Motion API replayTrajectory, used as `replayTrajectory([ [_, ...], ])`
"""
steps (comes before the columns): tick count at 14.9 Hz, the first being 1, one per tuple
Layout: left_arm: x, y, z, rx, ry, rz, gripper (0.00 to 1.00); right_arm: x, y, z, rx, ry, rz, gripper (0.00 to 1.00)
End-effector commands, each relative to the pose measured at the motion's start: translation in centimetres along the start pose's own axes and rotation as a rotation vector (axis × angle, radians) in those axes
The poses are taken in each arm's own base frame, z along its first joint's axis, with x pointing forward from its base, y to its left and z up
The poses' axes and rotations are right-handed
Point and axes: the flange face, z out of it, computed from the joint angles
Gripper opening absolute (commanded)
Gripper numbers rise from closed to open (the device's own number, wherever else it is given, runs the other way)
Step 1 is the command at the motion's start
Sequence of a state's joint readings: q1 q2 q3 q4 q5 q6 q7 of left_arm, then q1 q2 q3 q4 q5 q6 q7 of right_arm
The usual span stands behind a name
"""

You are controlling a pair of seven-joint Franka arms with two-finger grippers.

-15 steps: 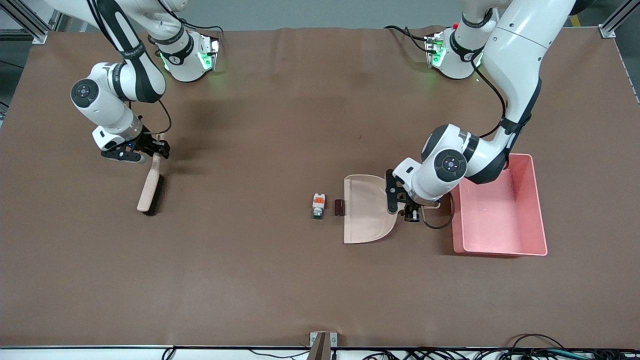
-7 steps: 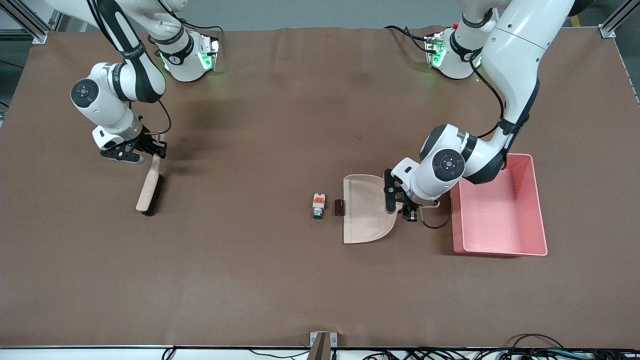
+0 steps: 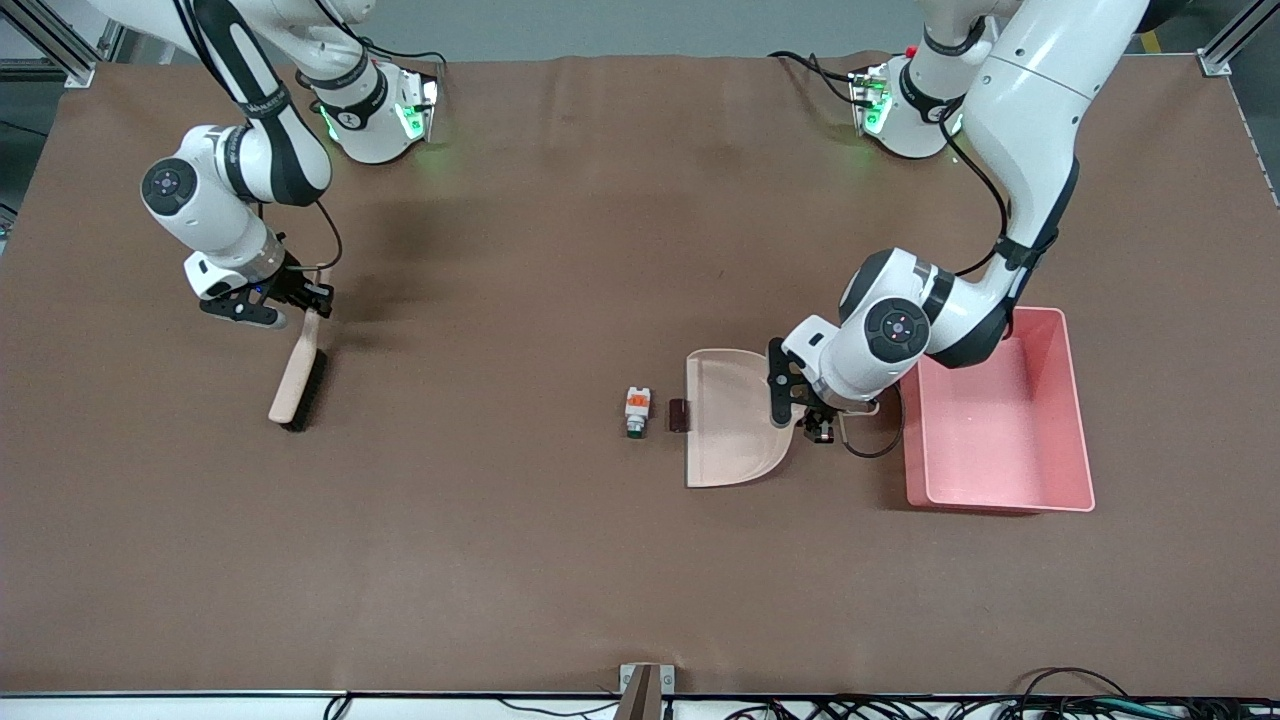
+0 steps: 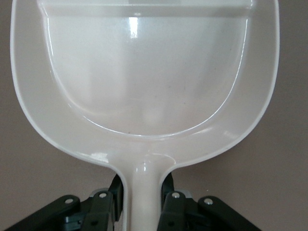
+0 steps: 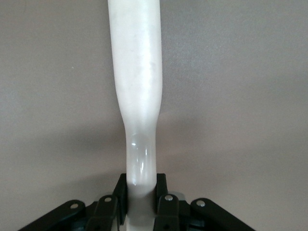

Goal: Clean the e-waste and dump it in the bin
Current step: 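Lift the brush with the right gripper and carry it toward the dustpan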

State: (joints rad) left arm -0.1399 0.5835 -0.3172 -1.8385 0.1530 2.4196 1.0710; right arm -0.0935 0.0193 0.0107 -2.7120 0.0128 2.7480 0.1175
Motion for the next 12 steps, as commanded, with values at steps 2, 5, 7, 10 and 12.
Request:
replayTrajectory([
  [2, 0.4, -0.3, -0.5, 0.018, -0.024, 0.034, 0.01, 0.6, -0.3, -0.5, 0.003, 0.015, 0.006, 0.00],
  [5, 0.3, -0.6, -0.7, 0.016, -0.042, 0.042, 0.01, 0.5, -1.8, -1.9, 0.006, 0.025, -0.026, 0.00],
  [7, 0.7, -0.7, -0.9, 0.023, -0.063, 0.066, 0.01, 0.1, -3.4, -3.4, 0.008, 0.012, -0.043, 0.00],
  [10, 1.4, -0.5, -0.6, 0.011, -0.077, 0.047, 0.00, -0.2, -7.2, -6.8, 0.025, 0.037, -0.035, 0.01],
  [12, 1.7, -0.3, -0.4, 0.010, -0.079, 0.043, 0.00, -1.3, -11.8, -8.1, 0.059, 0.036, -0.021, 0.01],
])
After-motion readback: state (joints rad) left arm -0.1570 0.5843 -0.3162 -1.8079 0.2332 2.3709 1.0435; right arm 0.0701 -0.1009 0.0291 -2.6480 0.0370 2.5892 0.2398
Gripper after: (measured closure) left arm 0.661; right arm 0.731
